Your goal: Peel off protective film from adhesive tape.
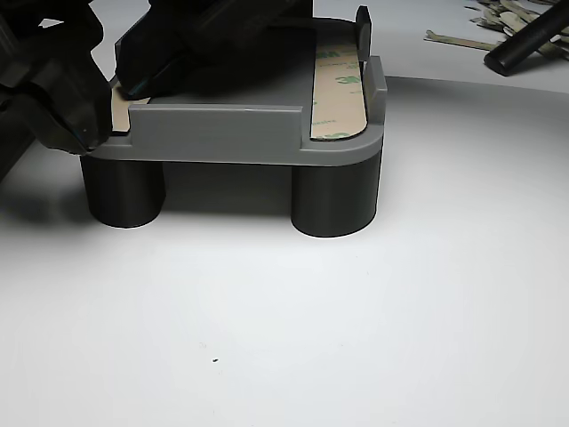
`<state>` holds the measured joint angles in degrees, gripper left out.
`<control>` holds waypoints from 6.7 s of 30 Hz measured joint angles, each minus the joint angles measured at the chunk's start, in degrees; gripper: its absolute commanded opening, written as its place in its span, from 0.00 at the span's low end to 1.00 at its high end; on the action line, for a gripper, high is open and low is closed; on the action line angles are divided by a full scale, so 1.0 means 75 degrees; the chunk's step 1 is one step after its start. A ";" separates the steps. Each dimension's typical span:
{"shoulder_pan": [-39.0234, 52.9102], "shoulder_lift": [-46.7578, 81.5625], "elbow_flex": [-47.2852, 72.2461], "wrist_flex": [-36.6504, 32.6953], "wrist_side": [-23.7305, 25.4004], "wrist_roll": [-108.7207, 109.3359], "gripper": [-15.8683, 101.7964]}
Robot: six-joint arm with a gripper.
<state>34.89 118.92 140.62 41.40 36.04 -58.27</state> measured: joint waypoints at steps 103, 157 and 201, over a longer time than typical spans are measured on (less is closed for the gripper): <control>0.0176 -0.0375 -0.0340 0.0281 0.0199 0.0270 0.04; 0.0246 -0.0047 0.0070 -0.0152 0.0164 0.0609 0.04; 0.0234 -0.0094 -0.0059 0.0188 0.0047 0.0703 0.04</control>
<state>36.65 118.21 140.19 42.80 36.39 -53.00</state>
